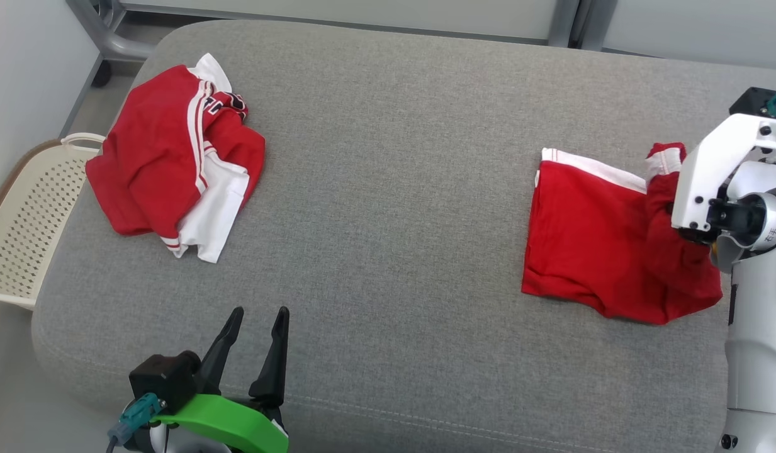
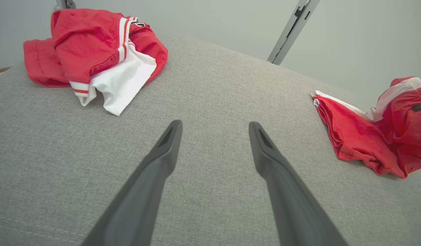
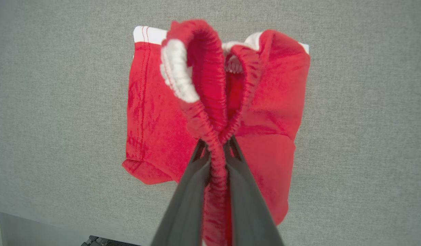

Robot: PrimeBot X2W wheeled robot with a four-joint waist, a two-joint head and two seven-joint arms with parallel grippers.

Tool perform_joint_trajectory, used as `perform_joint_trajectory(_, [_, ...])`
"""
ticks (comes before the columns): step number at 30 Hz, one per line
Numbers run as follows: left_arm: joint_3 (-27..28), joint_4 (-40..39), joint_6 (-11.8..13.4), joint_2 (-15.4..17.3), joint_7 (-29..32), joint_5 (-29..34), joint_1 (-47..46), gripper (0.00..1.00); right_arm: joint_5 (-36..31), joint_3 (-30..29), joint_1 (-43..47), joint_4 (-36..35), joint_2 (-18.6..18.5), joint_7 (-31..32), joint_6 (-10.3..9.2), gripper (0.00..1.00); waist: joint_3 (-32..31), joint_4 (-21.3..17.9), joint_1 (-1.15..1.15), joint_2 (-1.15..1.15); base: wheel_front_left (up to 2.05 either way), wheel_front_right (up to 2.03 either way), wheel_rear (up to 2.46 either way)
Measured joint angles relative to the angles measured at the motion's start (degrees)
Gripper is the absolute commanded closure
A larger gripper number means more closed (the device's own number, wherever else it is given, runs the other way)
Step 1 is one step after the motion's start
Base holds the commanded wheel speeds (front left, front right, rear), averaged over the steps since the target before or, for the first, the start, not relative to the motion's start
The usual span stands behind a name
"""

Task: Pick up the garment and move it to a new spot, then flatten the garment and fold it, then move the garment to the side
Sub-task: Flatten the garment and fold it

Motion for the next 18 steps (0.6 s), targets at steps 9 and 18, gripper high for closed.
perform_joint_trajectory(9, [-0.3,0.0,0.2,0.1,-0.1,-0.2,0.3,0.00,0.7,1.9,-1.5,3.2,1.6,-3.9,0.00,1.00,-0.3,1.2,0.00,0.00,0.00,0.00,0.00])
perform_joint_trajectory(18, [-0.8,0.6,-0.2,-0.1,-0.4,-0.4,0.0,0.00,-0.4,1.8,-5.3,12.6,2.4,-11.5,0.00,1.00,0.5,2.8,0.00,0.00,0.00,0.00,0.00])
